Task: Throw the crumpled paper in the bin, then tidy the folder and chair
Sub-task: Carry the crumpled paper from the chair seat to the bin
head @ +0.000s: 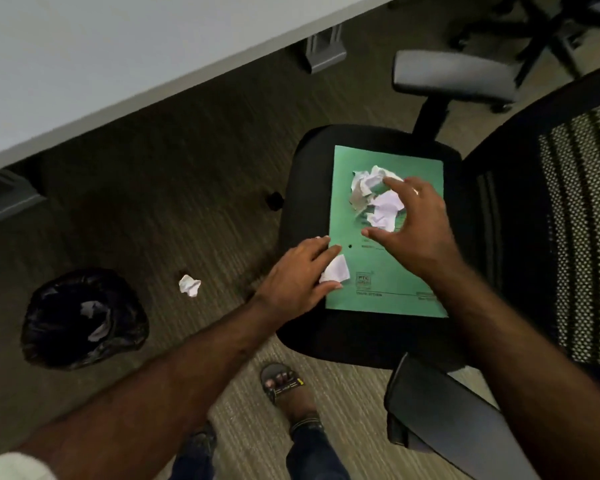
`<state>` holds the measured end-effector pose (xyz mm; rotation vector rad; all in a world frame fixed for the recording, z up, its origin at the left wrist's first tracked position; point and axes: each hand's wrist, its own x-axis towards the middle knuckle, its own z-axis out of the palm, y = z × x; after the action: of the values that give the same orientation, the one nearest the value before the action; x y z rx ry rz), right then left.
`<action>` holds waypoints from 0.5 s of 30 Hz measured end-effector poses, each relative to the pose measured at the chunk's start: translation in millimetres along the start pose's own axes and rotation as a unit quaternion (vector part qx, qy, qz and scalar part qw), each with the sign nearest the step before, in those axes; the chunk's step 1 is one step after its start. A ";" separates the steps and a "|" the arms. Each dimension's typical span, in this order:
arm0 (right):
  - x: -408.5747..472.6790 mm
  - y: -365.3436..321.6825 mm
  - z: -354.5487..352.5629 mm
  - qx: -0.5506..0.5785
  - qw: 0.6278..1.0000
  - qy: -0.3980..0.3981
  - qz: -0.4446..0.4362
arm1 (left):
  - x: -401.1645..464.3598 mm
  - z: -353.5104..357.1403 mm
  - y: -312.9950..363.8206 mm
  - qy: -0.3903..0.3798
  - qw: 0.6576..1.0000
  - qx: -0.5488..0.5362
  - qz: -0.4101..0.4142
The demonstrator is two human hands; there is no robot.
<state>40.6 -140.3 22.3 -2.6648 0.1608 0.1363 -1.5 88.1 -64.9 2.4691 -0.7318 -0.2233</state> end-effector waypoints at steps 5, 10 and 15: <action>34.5 33.1 4.3 -0.040 0.999 -0.019 0.031 | 7.2 12.2 6.9 -0.018 0.999 0.019 -0.029; 59.6 53.7 18.3 -0.041 0.995 -0.074 0.055 | 7.8 20.3 15.3 -0.040 0.997 0.008 -0.058; 72.5 64.7 31.3 -0.045 0.991 -0.115 0.044 | 9.7 20.8 20.7 -0.031 0.997 -0.001 -0.076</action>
<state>101.3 -189.9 -43.2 -2.7060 0.2012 0.4880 -9.0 58.7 -71.0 2.5276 -0.5674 -0.3596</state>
